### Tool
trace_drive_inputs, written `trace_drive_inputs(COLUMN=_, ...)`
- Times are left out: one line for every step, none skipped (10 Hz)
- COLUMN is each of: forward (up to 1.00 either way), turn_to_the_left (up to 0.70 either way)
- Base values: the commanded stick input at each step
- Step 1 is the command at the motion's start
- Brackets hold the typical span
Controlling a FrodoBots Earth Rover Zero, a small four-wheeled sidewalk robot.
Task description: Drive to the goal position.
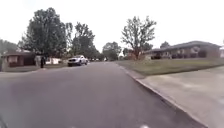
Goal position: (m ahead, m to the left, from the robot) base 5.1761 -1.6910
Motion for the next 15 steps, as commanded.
trace_drive_inputs(forward=1.00, turn_to_the_left=0.00)
trace_drive_inputs(forward=1.00, turn_to_the_left=-0.05)
trace_drive_inputs(forward=1.00, turn_to_the_left=-0.16)
trace_drive_inputs(forward=1.00, turn_to_the_left=-0.17)
trace_drive_inputs(forward=1.00, turn_to_the_left=0.00)
trace_drive_inputs(forward=1.00, turn_to_the_left=0.00)
trace_drive_inputs(forward=1.00, turn_to_the_left=0.00)
trace_drive_inputs(forward=1.00, turn_to_the_left=0.00)
trace_drive_inputs(forward=1.00, turn_to_the_left=0.00)
trace_drive_inputs(forward=1.00, turn_to_the_left=0.00)
trace_drive_inputs(forward=1.00, turn_to_the_left=0.00)
trace_drive_inputs(forward=1.00, turn_to_the_left=0.00)
trace_drive_inputs(forward=1.00, turn_to_the_left=0.00)
trace_drive_inputs(forward=1.00, turn_to_the_left=0.00)
trace_drive_inputs(forward=1.00, turn_to_the_left=0.00)
